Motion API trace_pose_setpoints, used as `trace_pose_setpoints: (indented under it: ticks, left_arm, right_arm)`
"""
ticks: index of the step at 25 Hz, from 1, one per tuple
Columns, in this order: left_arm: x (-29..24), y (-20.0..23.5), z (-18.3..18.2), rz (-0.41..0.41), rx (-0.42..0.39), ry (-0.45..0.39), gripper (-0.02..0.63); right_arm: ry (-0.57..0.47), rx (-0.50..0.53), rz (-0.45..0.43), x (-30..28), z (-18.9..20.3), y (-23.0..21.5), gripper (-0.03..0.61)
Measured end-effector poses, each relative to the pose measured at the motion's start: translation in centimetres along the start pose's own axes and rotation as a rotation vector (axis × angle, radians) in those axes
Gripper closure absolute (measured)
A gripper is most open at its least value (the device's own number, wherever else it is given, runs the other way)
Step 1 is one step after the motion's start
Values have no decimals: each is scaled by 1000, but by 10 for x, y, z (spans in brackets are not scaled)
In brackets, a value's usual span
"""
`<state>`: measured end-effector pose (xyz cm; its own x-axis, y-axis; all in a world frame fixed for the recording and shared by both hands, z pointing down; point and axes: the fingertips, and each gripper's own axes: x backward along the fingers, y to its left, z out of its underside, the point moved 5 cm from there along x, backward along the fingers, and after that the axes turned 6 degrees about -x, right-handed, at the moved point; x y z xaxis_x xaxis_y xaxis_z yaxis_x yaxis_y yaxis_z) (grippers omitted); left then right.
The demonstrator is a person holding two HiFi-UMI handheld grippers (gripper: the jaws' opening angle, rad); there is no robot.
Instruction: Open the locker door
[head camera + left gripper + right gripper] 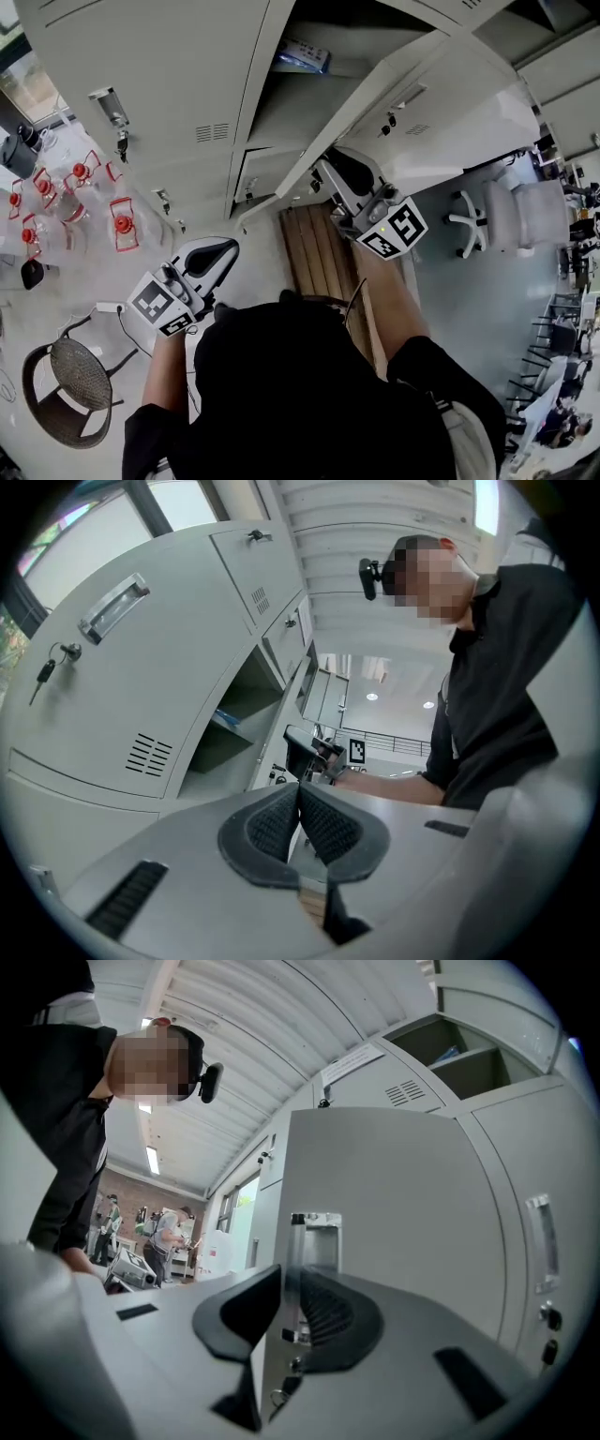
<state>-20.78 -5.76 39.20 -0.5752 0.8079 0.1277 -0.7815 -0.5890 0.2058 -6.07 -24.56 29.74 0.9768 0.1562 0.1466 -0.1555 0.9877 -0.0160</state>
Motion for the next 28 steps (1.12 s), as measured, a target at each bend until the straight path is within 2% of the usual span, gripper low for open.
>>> trace_pose_setpoints:
  ticks: [5,11,16,22,28]
  left_arm:
    - [-38,-33,0,-83,-12,-30,598]
    - [-99,-87,11,-59,-48,-18,598]
    - [-121,-119,28,-98,-41,-1,598]
    - [-156,-154,38,-129,-48,8,598]
    - [-163,-167,45,-184,-39,35,598]
  right_arm:
    - [3,0,-115,30,-5,-3,503]
    - [-30,-18,-232,80,-11,-14,505]
    - [-53,-35,-312,118,-13,-26,505]
    - [-45,-75,-469,143,-19,-46,509]
    - [-34,-97,-590,155,-23,-62,520]
